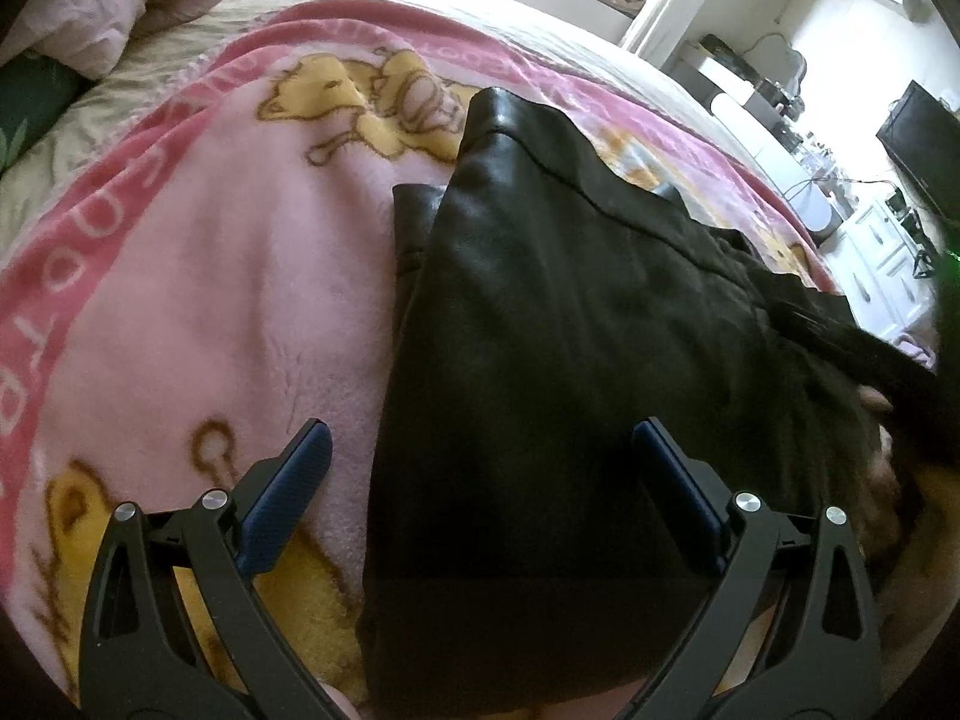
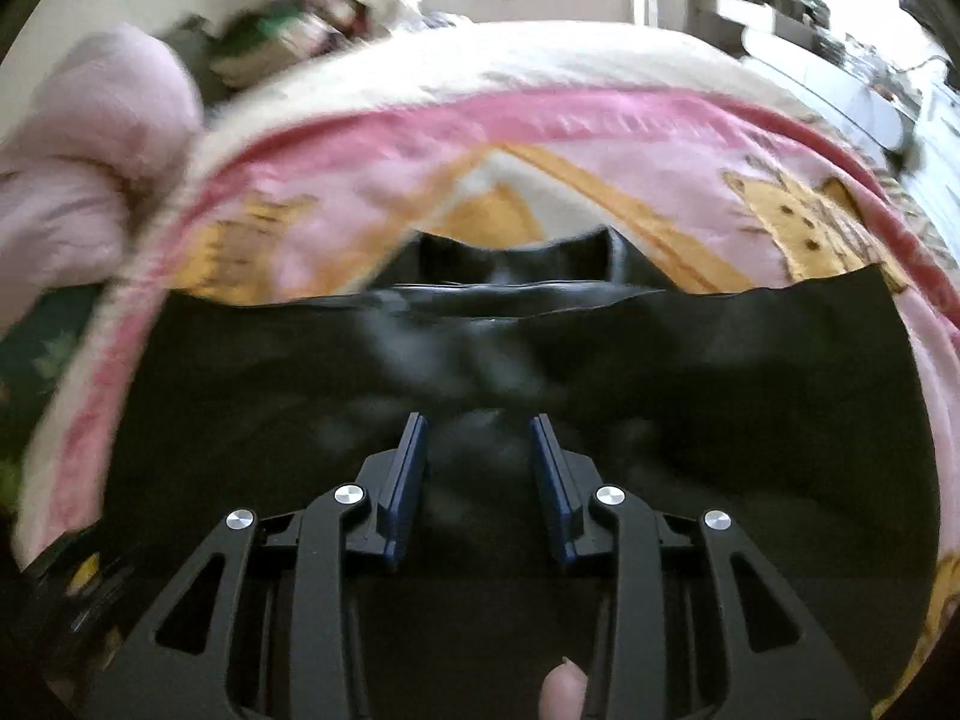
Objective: Fold large clothes
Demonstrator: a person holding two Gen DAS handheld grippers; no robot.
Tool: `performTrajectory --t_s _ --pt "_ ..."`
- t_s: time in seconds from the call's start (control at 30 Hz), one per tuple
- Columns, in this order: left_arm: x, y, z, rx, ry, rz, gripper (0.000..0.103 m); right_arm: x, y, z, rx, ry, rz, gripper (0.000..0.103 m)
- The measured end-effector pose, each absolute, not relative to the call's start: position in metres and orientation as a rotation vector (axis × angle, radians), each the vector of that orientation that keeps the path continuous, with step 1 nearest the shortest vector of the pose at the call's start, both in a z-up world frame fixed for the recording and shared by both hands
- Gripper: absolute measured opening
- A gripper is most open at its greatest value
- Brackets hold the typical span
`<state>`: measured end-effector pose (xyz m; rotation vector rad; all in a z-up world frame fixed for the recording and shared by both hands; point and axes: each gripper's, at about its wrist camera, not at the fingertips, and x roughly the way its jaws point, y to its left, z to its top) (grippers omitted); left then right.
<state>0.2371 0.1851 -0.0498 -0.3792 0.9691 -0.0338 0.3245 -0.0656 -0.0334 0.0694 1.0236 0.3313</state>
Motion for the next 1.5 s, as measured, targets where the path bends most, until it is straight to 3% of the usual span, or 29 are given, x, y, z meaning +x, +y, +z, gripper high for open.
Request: performTrajectory --t_s 0.17,0.3,0.33,0.37,0.43,0.53,0.6,0.67,0.8,1.07,1.13,1.23,1.3,1.37,1.4,1.5 --pt "0.238 0.185 -0.051 -0.4 0.968 -0.042 0.094 0.261 -0.071 -0.021 0.005 0.992 0.332 0.035" --pt "0.24 0.184 -0.052 -0.418 0.965 -0.075 0.094 0.247 -0.081 -0.053 0.013 1.094 0.299 0.037" --pt "0.24 0.182 -0.054 -0.426 0.968 -0.094 0.092 0.247 -0.083 -0.062 0.027 1.098 0.306 0.037" --pt "0.24 0.18 -0.055 -0.433 0.97 -0.11 0.081 0.248 -0.084 -0.065 0.035 1.096 0.316 0.037" --pt "0.24 0.178 -0.056 -0.437 0.969 -0.124 0.077 0.245 -0.089 -0.055 0.061 1.059 0.334 0.037" --pt "0.239 0.18 -0.052 -0.452 0.966 -0.147 0.071 0.218 -0.082 -0.029 0.032 0.927 0.438 0.053" --pt "0.239 0.182 -0.049 -0.462 0.969 -0.159 0.067 0.195 -0.062 -0.019 -0.069 0.86 0.493 0.07" --pt "0.24 0.185 -0.045 -0.489 0.97 -0.181 0.065 0.171 -0.034 -0.017 -0.206 0.805 0.555 0.077" --pt "0.239 0.192 -0.035 -0.529 0.95 -0.225 0.061 0.143 0.023 -0.032 -0.47 0.726 0.603 0.086" --pt "0.241 0.193 -0.028 -0.54 0.934 -0.258 0.061 0.147 0.083 -0.067 -0.723 0.616 0.534 0.087" --pt "0.243 0.196 -0.027 -0.554 0.932 -0.263 0.061 0.154 0.083 -0.066 -0.722 0.605 0.493 0.086" --pt "0.242 0.194 -0.024 -0.539 0.923 -0.261 0.061 0.161 0.081 -0.061 -0.689 0.589 0.479 0.073" --pt "0.241 0.192 -0.021 -0.527 0.915 -0.262 0.061 0.157 0.079 -0.055 -0.682 0.542 0.475 0.05" --pt "0.24 0.191 -0.018 -0.52 0.903 -0.256 0.061 0.146 0.078 -0.049 -0.686 0.492 0.461 0.034" --pt "0.24 0.192 -0.017 -0.522 0.898 -0.25 0.068 0.145 0.075 -0.044 -0.675 0.47 0.442 0.028" --pt "0.237 0.193 -0.012 -0.522 0.869 -0.233 0.077 0.144 0.065 -0.033 -0.608 0.462 0.426 0.023"
